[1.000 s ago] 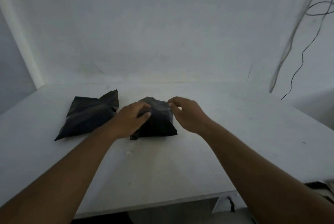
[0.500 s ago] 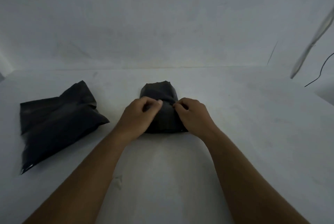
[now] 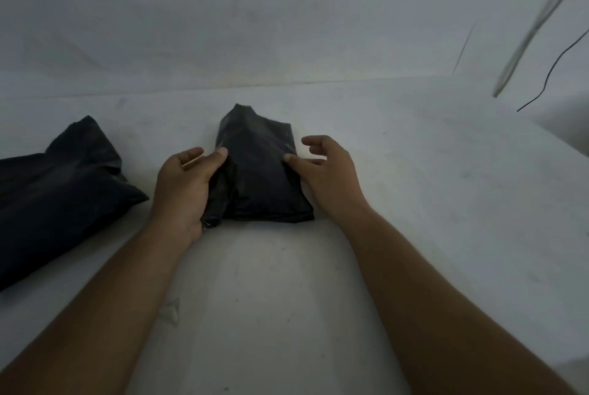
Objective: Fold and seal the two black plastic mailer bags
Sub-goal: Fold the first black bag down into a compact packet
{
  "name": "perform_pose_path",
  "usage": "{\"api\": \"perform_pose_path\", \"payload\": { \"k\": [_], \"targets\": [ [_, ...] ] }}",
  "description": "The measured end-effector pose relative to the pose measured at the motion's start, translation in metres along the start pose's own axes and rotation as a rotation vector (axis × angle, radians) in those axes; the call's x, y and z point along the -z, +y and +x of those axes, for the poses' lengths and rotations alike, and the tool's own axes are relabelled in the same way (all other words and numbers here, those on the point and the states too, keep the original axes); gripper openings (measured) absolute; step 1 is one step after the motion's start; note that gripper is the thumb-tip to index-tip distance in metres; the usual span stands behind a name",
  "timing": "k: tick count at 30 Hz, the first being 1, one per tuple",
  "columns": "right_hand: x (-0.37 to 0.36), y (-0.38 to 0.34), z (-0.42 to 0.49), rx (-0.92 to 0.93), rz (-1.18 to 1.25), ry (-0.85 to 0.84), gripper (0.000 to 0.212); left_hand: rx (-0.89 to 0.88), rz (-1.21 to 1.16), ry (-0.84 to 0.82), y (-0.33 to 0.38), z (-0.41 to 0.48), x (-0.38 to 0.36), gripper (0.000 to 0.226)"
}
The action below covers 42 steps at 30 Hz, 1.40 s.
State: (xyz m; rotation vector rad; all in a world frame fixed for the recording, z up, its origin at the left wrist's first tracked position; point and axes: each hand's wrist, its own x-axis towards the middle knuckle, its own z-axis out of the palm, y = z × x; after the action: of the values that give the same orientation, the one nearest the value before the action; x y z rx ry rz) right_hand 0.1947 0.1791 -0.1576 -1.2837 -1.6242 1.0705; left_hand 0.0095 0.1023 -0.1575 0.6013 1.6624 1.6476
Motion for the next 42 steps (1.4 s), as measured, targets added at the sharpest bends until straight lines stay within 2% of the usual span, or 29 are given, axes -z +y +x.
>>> {"api": "perform_pose_path", "payload": {
  "k": [3, 5, 7, 10, 13, 17, 20, 22, 24, 27, 31, 33, 35, 39, 42],
  "targets": [
    [0.002, 0.002, -0.001, -0.117, 0.231, 0.008, 0.065, 0.096, -0.147, -0.127, 0.003, -0.008, -0.002, 0.043],
    [0.000, 0.003, -0.005, -0.182, 0.413, -0.032, 0.066, 0.174, -0.190, -0.214, 0.006, -0.012, -0.002, 0.048],
    [-0.004, 0.002, -0.011, -0.190, 0.476, -0.065, 0.053, 0.170, -0.157, -0.239, 0.007, -0.014, 0.002, 0.048],
    [-0.009, -0.002, -0.018, -0.146, 0.500, -0.064, 0.031, 0.103, -0.114, -0.183, 0.007, -0.017, 0.009, 0.034],
    [-0.008, -0.002, -0.019, -0.141, 0.574, -0.043, 0.027, 0.090, -0.134, -0.145, 0.007, -0.020, 0.015, 0.036],
    [-0.002, -0.001, -0.018, -0.154, 0.566, -0.004, 0.022, 0.212, -0.176, -0.193, 0.011, -0.021, 0.023, 0.037],
    [-0.004, -0.005, -0.021, -0.159, 0.521, -0.119, 0.027, 0.318, -0.192, -0.288, 0.015, -0.025, 0.026, 0.039],
    [-0.004, -0.007, -0.025, -0.120, 0.465, -0.193, 0.030, 0.327, -0.220, -0.336, 0.017, -0.027, 0.025, 0.038],
    [-0.003, -0.007, -0.025, -0.089, 0.456, -0.218, 0.022, 0.329, -0.248, -0.383, 0.021, -0.030, 0.023, 0.036],
    [-0.002, -0.007, -0.022, -0.108, 0.553, -0.206, 0.015, 0.314, -0.260, -0.381, 0.022, -0.030, 0.020, 0.034],
    [-0.001, -0.013, -0.021, -0.179, 0.718, -0.172, 0.018, 0.265, -0.270, -0.356, 0.017, -0.024, 0.016, 0.033],
    [0.001, -0.017, -0.024, -0.204, 0.629, -0.212, 0.028, 0.274, -0.292, -0.360, 0.017, -0.025, 0.013, 0.033],
    [0.003, -0.019, -0.028, -0.181, 0.441, -0.261, 0.033, 0.297, -0.324, -0.374, 0.018, -0.026, 0.011, 0.034],
    [-0.001, -0.022, -0.031, -0.067, 0.344, -0.117, 0.020, 0.297, -0.239, -0.511, 0.019, -0.027, 0.008, 0.048],
    [0.001, -0.020, -0.026, -0.037, 0.343, 0.004, 0.017, 0.111, -0.009, -0.537, 0.014, -0.028, 0.005, 0.046]
  ]
}}
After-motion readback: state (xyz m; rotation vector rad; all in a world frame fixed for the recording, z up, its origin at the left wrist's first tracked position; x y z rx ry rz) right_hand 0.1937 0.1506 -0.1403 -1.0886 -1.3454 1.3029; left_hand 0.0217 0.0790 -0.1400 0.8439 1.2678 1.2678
